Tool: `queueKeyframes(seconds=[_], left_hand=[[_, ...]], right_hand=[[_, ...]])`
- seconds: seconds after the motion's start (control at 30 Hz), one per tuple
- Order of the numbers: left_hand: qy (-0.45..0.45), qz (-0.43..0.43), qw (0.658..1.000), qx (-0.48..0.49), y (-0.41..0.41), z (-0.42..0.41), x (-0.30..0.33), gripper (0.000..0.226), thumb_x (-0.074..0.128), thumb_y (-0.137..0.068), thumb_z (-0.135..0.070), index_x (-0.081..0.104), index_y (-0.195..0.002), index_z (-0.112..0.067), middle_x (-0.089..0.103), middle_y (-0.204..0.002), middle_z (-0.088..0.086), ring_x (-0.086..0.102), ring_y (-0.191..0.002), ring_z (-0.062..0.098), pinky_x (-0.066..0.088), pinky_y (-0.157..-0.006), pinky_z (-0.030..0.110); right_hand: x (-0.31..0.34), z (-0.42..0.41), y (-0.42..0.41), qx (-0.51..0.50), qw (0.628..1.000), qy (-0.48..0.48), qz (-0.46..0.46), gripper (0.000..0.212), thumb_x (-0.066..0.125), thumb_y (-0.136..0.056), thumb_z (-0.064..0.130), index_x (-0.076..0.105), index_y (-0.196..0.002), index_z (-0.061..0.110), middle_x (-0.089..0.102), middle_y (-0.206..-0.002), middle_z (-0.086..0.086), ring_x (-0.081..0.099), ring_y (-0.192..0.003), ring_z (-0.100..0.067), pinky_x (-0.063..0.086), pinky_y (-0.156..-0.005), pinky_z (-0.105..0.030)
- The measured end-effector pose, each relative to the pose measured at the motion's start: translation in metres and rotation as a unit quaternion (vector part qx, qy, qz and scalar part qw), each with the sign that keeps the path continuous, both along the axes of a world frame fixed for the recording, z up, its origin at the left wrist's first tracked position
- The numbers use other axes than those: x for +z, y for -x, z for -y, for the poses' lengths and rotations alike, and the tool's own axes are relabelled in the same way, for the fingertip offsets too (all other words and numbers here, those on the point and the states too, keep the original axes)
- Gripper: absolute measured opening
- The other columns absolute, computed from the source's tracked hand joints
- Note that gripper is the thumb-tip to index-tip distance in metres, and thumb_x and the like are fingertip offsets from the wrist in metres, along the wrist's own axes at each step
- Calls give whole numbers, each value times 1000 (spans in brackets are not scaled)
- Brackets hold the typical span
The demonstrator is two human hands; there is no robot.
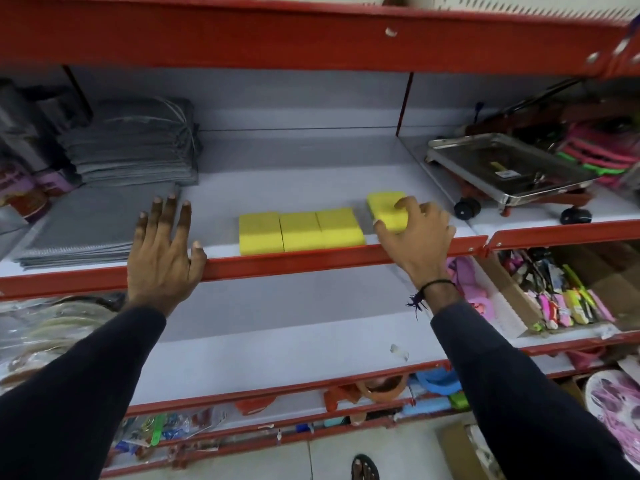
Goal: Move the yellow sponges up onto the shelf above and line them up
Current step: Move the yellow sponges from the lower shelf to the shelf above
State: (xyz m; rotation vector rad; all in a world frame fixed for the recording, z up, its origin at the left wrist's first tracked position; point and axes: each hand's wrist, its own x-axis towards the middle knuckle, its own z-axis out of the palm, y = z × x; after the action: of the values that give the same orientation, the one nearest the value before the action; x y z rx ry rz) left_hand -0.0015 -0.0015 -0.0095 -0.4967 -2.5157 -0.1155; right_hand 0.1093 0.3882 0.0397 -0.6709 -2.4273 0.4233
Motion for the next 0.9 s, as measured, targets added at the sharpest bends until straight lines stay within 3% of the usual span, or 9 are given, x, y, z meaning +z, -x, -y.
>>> queueKeyframes(seconds=[0.07,0.17,0.27,0.37,0.43,0.5,0.57,0.7,0.9], left_hand=[[3,11,1000,-1,1,1,1,77,22,-100,-40,15,-169,-6,9,-178,17,9,-165,36,9,-134,54],[14,34,999,5,3,3,2,78,21,-100,-44,13,-169,-11,5,-178,14,6,-165,32,6,-134,53],[23,72,997,5,1,4,9,78,26,-98,-48,14,-170,-19,6,-179,9,6,-166,29,2,-132,57],[-13,106,993,-41,0,-3,28,76,38,-91,-49,45,-159,-16,38,-169,12,38,-155,35,27,-124,57],[-60,148,985,-72,3,-22,46,72,38,-88,-53,60,-146,-17,55,-157,10,54,-142,35,41,-117,51],[-98,227,965,-84,4,-45,70,65,44,-91,-58,64,-141,-23,59,-152,3,55,-140,30,43,-118,45],[-66,294,949,-88,8,-64,82,57,59,-94,-55,62,-145,-30,54,-158,-2,49,-146,27,39,-122,45],[-9,398,913,-89,11,-80,84,63,70,-92,-48,57,-151,-31,46,-165,-3,45,-150,23,35,-124,37],[-9,413,906,-89,10,-80,92,57,79,-90,-39,62,-144,-35,53,-156,-3,47,-144,22,36,-117,32]], right_hand=[[-2,-6,-2,-7,998,4,65,50,64,-80,64,66,-115,27,64,-115,-11,56,-112,-37,38,-91,-48],[6,-9,-9,-3,1000,21,15,39,61,-84,59,68,-106,28,68,-110,-8,59,-107,-35,43,-90,-47],[18,-3,-4,81,996,29,-18,33,55,-82,50,70,-100,26,72,-102,-4,66,-99,-32,54,-88,-47],[35,22,11,224,974,29,22,29,59,-85,40,73,-108,30,76,-106,5,69,-100,-24,55,-92,-46],[46,42,27,288,955,-9,69,30,63,-90,38,71,-119,35,74,-122,7,67,-115,-22,51,-101,-45],[56,59,43,321,935,-56,138,37,63,-94,39,64,-131,40,64,-141,9,57,-132,-21,43,-110,-46],[60,69,58,330,912,-90,225,47,62,-94,42,55,-140,43,56,-152,10,49,-141,-21,35,-114,-48],[49,69,74,324,875,-103,344,55,63,-92,47,48,-145,47,53,-154,7,44,-145,-22,26,-122,-51],[48,63,70,332,873,-96,345,53,65,-89,55,53,-140,49,57,-150,8,44,-145,-22,15,-124,-60]])
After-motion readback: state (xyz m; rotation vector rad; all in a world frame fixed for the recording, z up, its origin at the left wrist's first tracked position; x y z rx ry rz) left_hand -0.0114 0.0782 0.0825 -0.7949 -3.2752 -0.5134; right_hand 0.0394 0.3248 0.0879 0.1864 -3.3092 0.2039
